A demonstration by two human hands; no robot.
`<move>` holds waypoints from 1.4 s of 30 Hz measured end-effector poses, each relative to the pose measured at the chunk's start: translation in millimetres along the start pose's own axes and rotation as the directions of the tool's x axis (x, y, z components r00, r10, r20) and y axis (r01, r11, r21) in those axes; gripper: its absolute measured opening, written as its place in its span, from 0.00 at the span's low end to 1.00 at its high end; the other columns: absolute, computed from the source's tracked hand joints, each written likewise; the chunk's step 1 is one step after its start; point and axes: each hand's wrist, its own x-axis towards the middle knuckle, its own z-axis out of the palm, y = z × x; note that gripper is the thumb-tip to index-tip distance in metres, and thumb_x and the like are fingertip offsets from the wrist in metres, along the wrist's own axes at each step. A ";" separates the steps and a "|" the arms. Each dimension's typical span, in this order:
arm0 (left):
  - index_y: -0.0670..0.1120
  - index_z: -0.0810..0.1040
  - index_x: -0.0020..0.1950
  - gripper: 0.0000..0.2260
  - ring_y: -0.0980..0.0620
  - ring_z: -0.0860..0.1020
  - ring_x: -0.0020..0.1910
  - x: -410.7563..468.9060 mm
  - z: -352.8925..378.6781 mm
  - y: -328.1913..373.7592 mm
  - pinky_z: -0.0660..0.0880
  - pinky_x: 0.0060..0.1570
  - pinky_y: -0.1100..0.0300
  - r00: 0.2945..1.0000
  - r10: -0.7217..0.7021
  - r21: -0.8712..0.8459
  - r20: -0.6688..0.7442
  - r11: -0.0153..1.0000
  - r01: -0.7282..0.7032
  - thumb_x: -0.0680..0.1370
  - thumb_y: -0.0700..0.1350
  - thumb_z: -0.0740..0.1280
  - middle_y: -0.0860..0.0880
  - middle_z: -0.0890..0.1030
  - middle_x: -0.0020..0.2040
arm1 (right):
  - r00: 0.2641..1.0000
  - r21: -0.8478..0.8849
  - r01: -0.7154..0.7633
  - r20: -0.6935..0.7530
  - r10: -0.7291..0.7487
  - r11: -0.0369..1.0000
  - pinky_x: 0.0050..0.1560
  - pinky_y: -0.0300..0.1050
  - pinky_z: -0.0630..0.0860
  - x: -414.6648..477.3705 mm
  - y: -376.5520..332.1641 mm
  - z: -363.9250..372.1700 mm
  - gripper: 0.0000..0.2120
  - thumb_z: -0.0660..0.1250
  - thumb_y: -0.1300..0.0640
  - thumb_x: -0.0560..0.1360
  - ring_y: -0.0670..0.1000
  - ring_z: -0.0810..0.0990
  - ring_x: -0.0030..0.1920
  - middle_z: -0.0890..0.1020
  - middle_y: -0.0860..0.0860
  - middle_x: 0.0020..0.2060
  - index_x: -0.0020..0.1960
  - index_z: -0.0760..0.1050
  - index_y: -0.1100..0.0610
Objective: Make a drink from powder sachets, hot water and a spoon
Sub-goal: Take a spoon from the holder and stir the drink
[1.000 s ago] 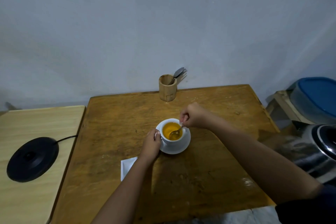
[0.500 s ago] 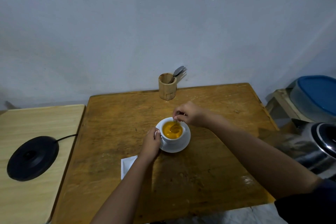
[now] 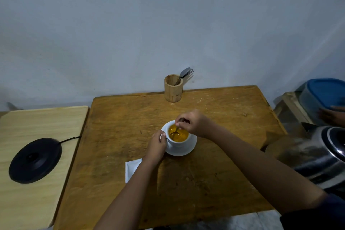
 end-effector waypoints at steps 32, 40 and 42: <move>0.45 0.73 0.45 0.08 0.53 0.70 0.37 6.7 1.1 -7.4 0.66 0.35 0.59 1.000 0.006 0.019 0.000 1.000 -0.006 0.80 0.43 0.56 0.49 0.74 0.39 | 0.961 -0.184 0.091 -0.242 -0.134 0.979 0.33 0.45 0.75 0.9 2.9 16.3 0.09 0.63 0.63 0.74 0.58 0.81 0.35 0.84 0.62 0.36 0.45 0.80 0.67; 0.44 0.73 0.47 0.09 0.53 0.71 0.39 5.2 -0.7 -4.3 0.67 0.36 0.59 1.000 -0.003 0.030 0.014 1.000 0.003 0.80 0.44 0.55 0.47 0.75 0.42 | 0.991 -0.190 -0.004 -0.133 -0.022 0.982 0.32 0.35 0.67 -7.4 2.5 3.6 0.10 0.62 0.60 0.76 0.46 0.73 0.31 0.83 0.60 0.40 0.51 0.79 0.65; 0.45 0.73 0.47 0.09 0.54 0.70 0.38 4.0 -1.0 -3.3 0.67 0.36 0.60 1.000 -0.005 0.021 0.017 1.000 0.004 0.81 0.44 0.55 0.48 0.74 0.41 | 0.984 -0.176 0.034 -0.166 -0.064 0.984 0.29 0.30 0.61 -10.3 2.4 7.0 0.09 0.64 0.61 0.75 0.44 0.70 0.28 0.83 0.60 0.36 0.49 0.79 0.67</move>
